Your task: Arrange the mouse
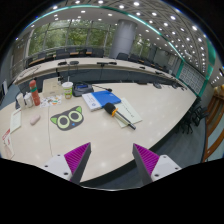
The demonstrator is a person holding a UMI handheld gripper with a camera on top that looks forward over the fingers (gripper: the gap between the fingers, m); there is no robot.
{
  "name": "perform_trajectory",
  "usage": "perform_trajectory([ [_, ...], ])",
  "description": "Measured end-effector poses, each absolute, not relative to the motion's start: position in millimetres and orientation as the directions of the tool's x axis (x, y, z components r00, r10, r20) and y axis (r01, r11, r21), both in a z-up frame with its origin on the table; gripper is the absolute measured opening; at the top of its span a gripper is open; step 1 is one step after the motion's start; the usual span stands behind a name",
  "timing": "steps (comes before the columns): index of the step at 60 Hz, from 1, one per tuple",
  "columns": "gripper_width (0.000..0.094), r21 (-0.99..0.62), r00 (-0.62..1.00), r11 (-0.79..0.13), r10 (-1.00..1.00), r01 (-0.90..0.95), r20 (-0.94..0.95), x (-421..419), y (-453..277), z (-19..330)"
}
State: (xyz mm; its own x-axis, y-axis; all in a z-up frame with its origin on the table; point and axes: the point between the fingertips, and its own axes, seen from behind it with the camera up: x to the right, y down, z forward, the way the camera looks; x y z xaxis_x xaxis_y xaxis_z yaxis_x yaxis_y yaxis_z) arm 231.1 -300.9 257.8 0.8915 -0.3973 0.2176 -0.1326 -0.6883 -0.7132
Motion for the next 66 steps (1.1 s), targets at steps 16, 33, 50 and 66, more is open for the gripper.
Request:
perform_trajectory([
  [16, 0.0854, -0.667, 0.880, -0.726, -0.415, -0.166, 0.233, 196.6, -287.7, 165.9],
  [33, 0.0858, -0.667, 0.958, -0.738, -0.253, -0.102, 0.134, 40.6, -221.3, 49.4],
  [50, 0.0852, -0.733, 0.996, -0.675, -0.090, -0.081, -0.028, -115.2, -68.3, 3.8],
  [66, 0.0848, -0.772, 0.999, -0.635, -0.026, -0.046, -0.039, -167.4, 51.6, -4.7],
])
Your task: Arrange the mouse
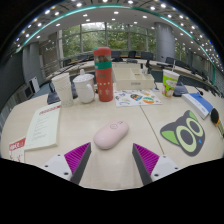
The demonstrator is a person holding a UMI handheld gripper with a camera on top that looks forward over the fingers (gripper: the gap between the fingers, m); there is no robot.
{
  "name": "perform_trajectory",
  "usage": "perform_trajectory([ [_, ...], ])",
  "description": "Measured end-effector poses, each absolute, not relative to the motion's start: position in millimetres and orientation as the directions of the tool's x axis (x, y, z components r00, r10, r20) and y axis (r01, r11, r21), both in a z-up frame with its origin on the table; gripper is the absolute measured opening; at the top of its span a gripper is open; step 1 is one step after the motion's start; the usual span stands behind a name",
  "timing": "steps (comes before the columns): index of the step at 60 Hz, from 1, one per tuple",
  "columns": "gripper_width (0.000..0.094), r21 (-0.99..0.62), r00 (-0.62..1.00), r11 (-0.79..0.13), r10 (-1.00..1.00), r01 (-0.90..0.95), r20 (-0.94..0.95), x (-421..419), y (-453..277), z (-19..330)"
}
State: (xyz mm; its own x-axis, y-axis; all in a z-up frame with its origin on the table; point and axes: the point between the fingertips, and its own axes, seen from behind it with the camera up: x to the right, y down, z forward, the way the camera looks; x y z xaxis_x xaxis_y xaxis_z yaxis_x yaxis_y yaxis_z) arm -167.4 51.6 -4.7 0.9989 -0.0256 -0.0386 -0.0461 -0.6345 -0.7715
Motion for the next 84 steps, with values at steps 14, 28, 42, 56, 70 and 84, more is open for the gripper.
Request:
perform_trajectory([
  [14, 0.0829, -0.782, 0.999, -0.622, -0.011, -0.030, -0.030, -182.9, 108.9, -10.6],
  [28, 0.0553, -0.785, 1.000, -0.619, -0.006, 0.013, 0.021, -180.2, 128.0, -13.4],
  [42, 0.0391, -0.778, 0.999, -0.627, 0.044, 0.035, 0.009, -185.8, 130.5, -13.2],
  [56, 0.0312, -0.783, 0.993, -0.619, 0.117, 0.052, -0.027, -187.5, 126.8, -1.2],
  [70, 0.0313, -0.880, 0.981, -0.475, 0.159, -0.023, -0.111, -130.0, 113.7, 129.1],
  [84, 0.0310, -0.893, 0.988, -0.449, 0.116, -0.042, -0.104, 20.6, 104.4, 157.5],
])
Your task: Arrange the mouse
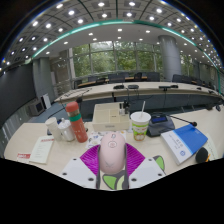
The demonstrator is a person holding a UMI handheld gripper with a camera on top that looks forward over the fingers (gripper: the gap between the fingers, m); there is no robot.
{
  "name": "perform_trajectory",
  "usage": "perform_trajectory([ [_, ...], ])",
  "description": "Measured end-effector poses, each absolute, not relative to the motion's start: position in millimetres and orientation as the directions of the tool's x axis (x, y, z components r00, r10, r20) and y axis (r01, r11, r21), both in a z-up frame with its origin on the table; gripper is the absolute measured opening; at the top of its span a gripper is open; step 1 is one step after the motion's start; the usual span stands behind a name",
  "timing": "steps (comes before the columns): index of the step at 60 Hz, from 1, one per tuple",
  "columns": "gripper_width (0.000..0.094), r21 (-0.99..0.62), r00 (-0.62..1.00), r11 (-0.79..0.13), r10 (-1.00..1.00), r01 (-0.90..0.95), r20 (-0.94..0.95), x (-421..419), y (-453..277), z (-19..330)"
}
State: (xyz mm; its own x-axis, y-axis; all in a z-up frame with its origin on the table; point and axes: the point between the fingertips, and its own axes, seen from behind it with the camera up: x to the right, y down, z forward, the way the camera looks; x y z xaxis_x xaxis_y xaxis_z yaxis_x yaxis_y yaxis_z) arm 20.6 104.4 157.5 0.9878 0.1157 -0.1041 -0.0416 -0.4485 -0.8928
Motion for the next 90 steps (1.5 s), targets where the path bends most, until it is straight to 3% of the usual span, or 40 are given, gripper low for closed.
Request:
perform_trajectory([
  [12, 0.0311, -0.824, 0.989, -0.566, 0.139, 0.041, -0.046, 96.9, 83.0, 54.3],
  [19, 0.0318, -0.800, 0.985, -0.598, 0.160, 0.047, -0.062, 111.6, 73.3, 16.0],
  [26, 0.0461, -0.773, 0.979, -0.634, 0.176, 0.034, -0.102, 112.4, 65.3, -9.7],
  [30, 0.0547, -0.779, 0.978, -0.626, 0.174, 0.020, -0.115, 112.5, 63.9, -5.7],
  [35, 0.0848, -0.763, 0.978, -0.647, 0.166, 0.012, -0.125, 113.6, 55.4, -1.6],
  [36, 0.0869, -0.760, 0.979, -0.650, 0.160, 0.010, -0.124, 114.7, 54.1, -1.1],
  [50, 0.0852, -0.765, 0.996, -0.643, 0.089, 0.043, -0.019, 126.0, -5.0, 64.5],
  [68, 0.0852, -0.781, 1.000, -0.625, -0.013, 0.008, 0.021, 90.7, -155.3, 157.8],
  [90, 0.0855, -0.808, 0.998, -0.589, -0.021, 0.034, 0.057, 47.1, -270.5, 198.1],
])
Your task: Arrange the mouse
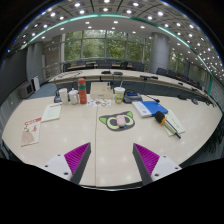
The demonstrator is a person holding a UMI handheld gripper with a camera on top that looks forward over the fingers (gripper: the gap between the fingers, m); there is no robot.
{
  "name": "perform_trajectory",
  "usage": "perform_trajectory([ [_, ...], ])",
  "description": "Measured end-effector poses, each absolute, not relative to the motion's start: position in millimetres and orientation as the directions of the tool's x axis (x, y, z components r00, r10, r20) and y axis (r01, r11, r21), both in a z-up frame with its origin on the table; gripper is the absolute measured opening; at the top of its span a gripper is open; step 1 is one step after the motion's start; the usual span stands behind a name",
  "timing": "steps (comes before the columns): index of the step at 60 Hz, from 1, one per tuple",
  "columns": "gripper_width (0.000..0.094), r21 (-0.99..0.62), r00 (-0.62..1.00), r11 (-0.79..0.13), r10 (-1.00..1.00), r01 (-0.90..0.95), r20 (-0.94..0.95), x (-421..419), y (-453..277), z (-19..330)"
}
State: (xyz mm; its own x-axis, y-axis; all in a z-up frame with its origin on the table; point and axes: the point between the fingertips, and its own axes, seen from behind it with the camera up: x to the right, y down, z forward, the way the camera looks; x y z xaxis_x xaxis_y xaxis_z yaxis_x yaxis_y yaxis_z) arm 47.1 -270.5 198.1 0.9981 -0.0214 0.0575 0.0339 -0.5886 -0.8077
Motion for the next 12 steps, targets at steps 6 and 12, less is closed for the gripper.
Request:
perform_trajectory([
  [6, 0.0853, -0.814, 0.996, -0.578, -0.011, 0.062, 0.084, 41.2, -276.5, 204.6],
  [12, 0.0855, -0.828, 0.993, -0.552, -0.002, 0.098, 0.119, 39.5, -275.9, 215.2],
])
